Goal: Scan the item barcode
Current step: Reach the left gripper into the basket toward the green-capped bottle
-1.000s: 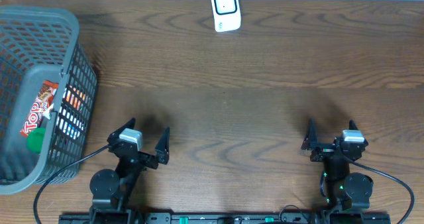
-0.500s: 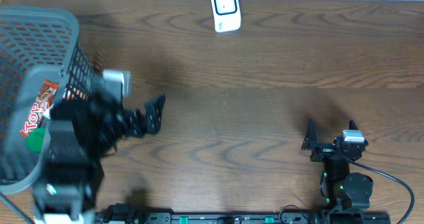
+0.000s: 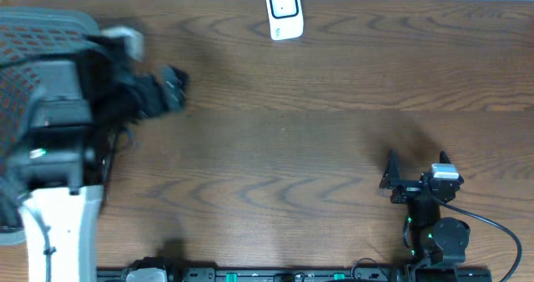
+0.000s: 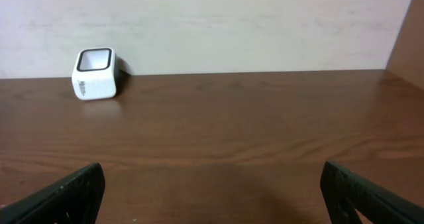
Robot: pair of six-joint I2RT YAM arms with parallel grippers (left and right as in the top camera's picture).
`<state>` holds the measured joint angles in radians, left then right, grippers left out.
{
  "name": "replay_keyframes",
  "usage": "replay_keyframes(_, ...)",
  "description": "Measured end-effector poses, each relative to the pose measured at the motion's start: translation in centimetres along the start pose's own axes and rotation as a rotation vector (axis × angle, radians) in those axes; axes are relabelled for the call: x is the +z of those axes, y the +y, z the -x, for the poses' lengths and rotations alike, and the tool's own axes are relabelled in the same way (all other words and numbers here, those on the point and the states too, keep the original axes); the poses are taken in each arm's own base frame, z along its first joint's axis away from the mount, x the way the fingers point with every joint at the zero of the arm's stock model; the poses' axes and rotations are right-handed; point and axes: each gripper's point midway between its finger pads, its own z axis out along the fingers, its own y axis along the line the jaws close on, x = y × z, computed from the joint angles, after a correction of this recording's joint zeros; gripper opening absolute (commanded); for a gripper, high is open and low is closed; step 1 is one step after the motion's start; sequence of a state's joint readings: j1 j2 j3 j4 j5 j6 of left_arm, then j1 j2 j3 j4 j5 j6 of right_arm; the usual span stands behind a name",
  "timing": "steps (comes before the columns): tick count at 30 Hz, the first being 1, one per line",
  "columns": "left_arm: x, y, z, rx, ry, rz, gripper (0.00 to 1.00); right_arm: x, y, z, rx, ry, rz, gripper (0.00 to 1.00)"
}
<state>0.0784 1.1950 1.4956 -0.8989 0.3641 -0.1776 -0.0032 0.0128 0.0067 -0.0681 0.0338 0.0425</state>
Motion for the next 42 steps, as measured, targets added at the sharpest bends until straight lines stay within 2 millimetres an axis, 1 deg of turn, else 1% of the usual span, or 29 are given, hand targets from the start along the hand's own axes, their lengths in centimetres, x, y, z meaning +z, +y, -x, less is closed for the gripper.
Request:
replay_keyframes(1,-1.3,0.6,1.6,-0.033,-0.054,0.024,0.98,0.0,0.0,0.0,0.000,0.000,0.000,0.99)
replay_keyframes(4,-5.5,2.8,5.4,-0.132,-0.193,0.104,0.98,0.0,0.0,0.0,0.000,0.000,0.000,0.99)
replay_keyframes(6,-8.1,4.9,6.7,-0.216,-0.258,0.175,0.98,0.0,0.0,0.0,0.000,0.000,0.000,0.99)
replay_keyframes(7,-9.1,6.3,6.8,-0.274,-0.277,0.223,0.98,0.0,0.0,0.0,0.000,0.000,0.000,0.99)
replay_keyframes(9,-10.3,9.7,5.7,-0.421,-0.271,0.343,0.98,0.0,0.0,0.0,0.000,0.000,0.000,0.99)
replay_keyframes(10,-10.5,11.3,4.6,-0.494,-0.252,0.398,0.98,0.0,0.0,0.0,0.000,0.000,0.000,0.99)
replay_keyframes(12,-10.6,15.0,2.7,-0.654,-0.212,0.514,0.98,0.0,0.0,0.0,0.000,0.000,0.000,0.99)
replay_keyframes(13,-10.4,16.6,1.9,-0.713,-0.192,0.558,0.98,0.0,0.0,0.0,0.000,0.000,0.000,0.99)
replay_keyframes(15,-9.5,19.7,0.5,-0.813,-0.146,0.633,0.98,0.0,0.0,0.0,0.000,0.000,0.000,0.99)
replay_keyframes(17,-8.4,23.0,-1.4,-0.916,-0.085,0.715,0.98,0.0,0.0,0.0,0.000,0.000,0.000,0.99)
replay_keyframes(19,-7.7,25.1,-3.2,-1.001,-0.025,0.780,0.98,0.0,0.0,0.0,0.000,0.000,-0.001,0.99)
replay_keyframes(20,-7.4,26.3,-4.5,-1.061,0.016,0.822,0.98,0.0,0.0,0.0,0.000,0.000,0.000,0.99)
replay_keyframes(22,-7.2,27.2,-5.7,-1.110,0.056,0.858,0.98,0.0,0.0,0.0,0.000,0.000,-0.001,0.99)
replay_keyframes(26,-7.1,28.3,-7.7,-1.175,0.132,0.933,0.98,0.0,0.0,0.0,0.000,0.000,0.000,0.99)
replay_keyframes(34,-6.1,30.3,-9.9,-1.204,0.185,1.028,0.98,0.0,0.0,0.0,0.000,0.000,0.000,0.99)
replay_keyframes(37,-5.2,31.2,-11.3,-1.207,0.197,1.049,0.98,0.0,0.0,0.0,0.000,0.000,0.000,0.99)
replay_keyframes(42,-3.2,32.4,-14.4,-1.218,0.227,1.066,0.98,0.0,0.0,0.0,0.000,0.000,0.000,0.99)
